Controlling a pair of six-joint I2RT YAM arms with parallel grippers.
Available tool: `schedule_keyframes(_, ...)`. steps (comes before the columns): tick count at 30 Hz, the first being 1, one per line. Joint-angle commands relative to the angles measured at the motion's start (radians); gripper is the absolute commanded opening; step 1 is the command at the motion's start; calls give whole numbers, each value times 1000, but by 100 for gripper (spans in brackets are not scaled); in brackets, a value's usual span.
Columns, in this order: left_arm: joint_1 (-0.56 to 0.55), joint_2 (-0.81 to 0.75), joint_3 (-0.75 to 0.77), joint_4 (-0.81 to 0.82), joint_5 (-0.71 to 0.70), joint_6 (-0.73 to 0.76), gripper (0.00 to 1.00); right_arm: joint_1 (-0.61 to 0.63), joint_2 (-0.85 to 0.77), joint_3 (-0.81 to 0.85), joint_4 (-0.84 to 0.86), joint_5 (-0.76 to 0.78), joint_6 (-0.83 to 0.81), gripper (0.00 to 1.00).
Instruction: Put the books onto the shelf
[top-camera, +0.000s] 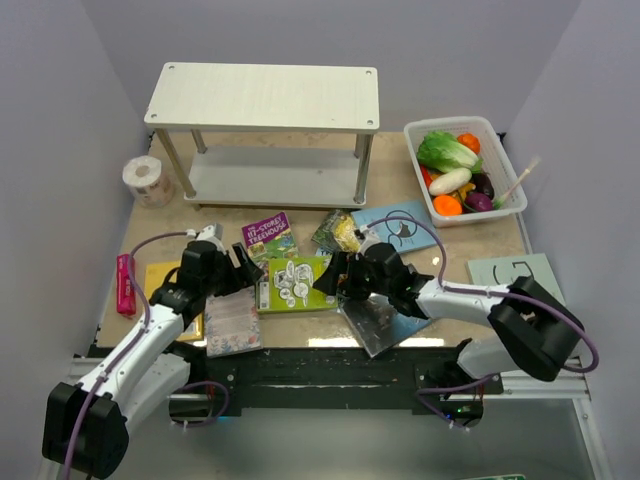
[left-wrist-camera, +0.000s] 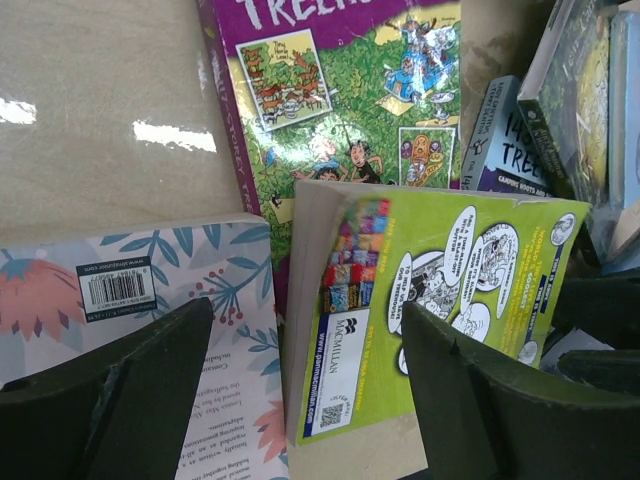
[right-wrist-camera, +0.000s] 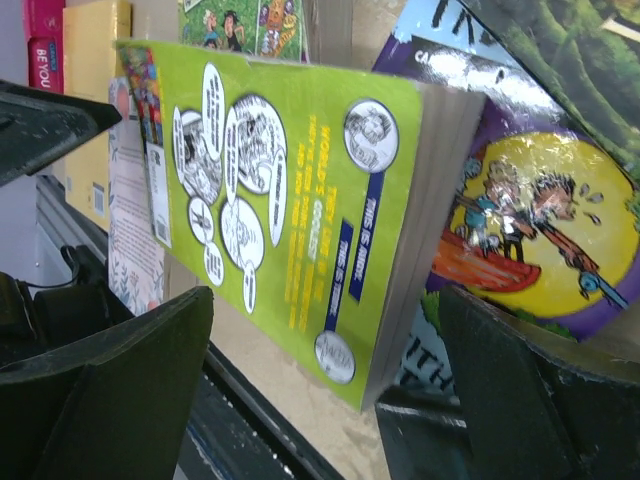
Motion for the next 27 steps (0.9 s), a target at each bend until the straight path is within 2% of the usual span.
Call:
schedule_keyframes(1, -4, 20, -21, 71, 34, -19, 81, 3, 100, 20, 81, -77, 25, 97)
schedule_keyframes(7, -16, 44, -32, 80, 42, -20, 80, 3, 199, 2, 213, -144, 39, 93)
schedule_keyframes(9, -22, 64, -47, 97, 48, -28, 76, 3, 232, -10, 271, -163, 51, 90)
schedule_keyframes(11, -27, 99, -55, 114, 57, -36, 70, 3, 257, -14, 323, -193, 70, 88)
schedule_keyframes(12, -32, 113, -62, 121, 57, -40, 64, 3, 266, -14, 338, -206, 76, 86)
schedule_keyframes(13, -38, 124, -65, 127, 57, -42, 54, 3, 283, -14, 352, -216, 79, 84)
schedule_keyframes(14, -41, 141, -69, 131, 54, -46, 51, 3, 285, -14, 363, -226, 87, 84)
schedule_keyframes(16, -49, 147, -78, 134, 45, -50, 42, 6, 263, -8, 333, -203, 79, 87)
schedule_keyframes(18, -50, 141, -82, 131, 41, -54, 41, 11, 243, 20, 189, -137, 32, 93)
schedule_keyframes(21, -52, 126, -90, 141, 45, -60, 40, 11, 228, 22, 99, -121, -5, 96)
schedule_keyframes(24, -52, 123, -105, 169, 64, -68, 22, 11, 240, -1, 119, -140, -4, 84)
schedule_keyframes(25, -52, 124, -108, 184, 74, -69, 11, 11, 240, -10, 162, -162, 4, 79)
schedule_keyframes(27, -52, 129, -127, 203, 88, -79, 2, 11, 234, -47, 223, -187, 37, 72)
